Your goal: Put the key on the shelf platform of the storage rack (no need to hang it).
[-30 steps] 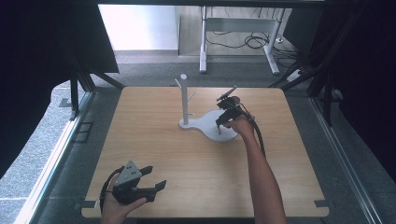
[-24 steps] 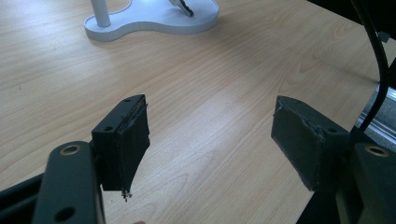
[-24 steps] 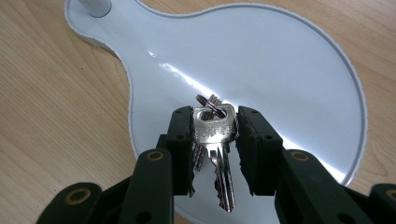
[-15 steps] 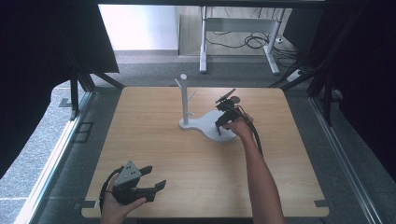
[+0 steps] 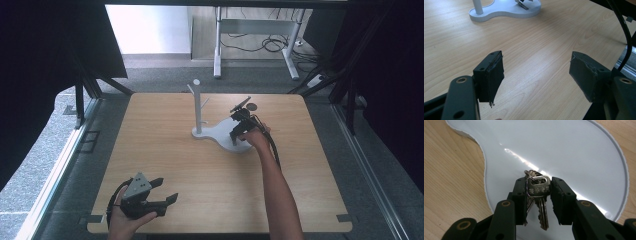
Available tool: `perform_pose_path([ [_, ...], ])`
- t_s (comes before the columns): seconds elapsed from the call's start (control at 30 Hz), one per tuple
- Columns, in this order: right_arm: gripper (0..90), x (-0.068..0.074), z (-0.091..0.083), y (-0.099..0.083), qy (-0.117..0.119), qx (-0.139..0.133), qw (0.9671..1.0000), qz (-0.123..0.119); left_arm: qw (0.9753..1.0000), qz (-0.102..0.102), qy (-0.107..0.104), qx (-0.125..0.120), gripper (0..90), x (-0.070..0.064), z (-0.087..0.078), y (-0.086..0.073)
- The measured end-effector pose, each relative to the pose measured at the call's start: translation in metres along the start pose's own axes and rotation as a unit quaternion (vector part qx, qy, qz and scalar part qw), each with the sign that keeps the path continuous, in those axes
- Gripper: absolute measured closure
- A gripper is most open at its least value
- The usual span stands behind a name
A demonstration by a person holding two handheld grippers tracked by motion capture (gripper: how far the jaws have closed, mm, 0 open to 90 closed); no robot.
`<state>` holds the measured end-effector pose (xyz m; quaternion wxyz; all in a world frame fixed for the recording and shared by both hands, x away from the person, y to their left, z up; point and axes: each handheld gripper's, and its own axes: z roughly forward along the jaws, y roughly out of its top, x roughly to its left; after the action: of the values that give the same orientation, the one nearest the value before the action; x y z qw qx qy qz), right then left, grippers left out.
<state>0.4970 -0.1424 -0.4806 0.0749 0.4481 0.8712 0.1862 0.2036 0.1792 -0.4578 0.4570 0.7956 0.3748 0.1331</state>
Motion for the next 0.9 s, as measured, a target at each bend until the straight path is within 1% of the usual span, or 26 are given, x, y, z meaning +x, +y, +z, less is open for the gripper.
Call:
perform_pose_path([
  [0.07,63.2,0.000,0.000,0.000,-0.001,-0.004,1.0000,0.000,1.0000,0.000,0.000,0.000,27.9,0.000,0.000,0.000],
  [0.23,56.9,0.001,-0.005,0.000,-0.016,-0.009,0.9998,-0.002,1.0000,0.001,-0.001,0.000,27.9,0.000,0.000,0.000],
  [0.43,52.0,-0.001,-0.018,-0.002,-0.011,-0.028,0.9995,0.001,1.0000,0.002,-0.001,0.001,27.9,-0.001,0.000,0.000],
  [0.5,51.9,0.000,-0.023,-0.003,-0.009,-0.035,0.9993,-0.001,1.0000,0.002,0.000,0.001,27.9,-0.001,0.001,0.000],
  [0.53,51.8,0.001,-0.026,-0.004,-0.010,-0.039,0.9992,-0.007,1.0000,0.002,-0.001,0.001,27.9,-0.001,0.001,0.000],
  [0.67,51.5,0.004,-0.036,-0.009,-0.003,-0.049,0.9987,-0.014,1.0000,0.004,-0.001,0.002,27.9,-0.003,0.002,0.001],
  [0.87,51.3,0.007,-0.052,-0.022,0.006,-0.065,0.9974,-0.032,1.0000,0.004,-0.001,0.002,27.9,-0.002,0.001,0.001],
  [0.9,51.3,0.008,-0.054,-0.025,0.008,-0.066,0.9973,-0.032,1.0000,0.004,-0.001,0.002,27.9,-0.002,0.001,0.001],
])
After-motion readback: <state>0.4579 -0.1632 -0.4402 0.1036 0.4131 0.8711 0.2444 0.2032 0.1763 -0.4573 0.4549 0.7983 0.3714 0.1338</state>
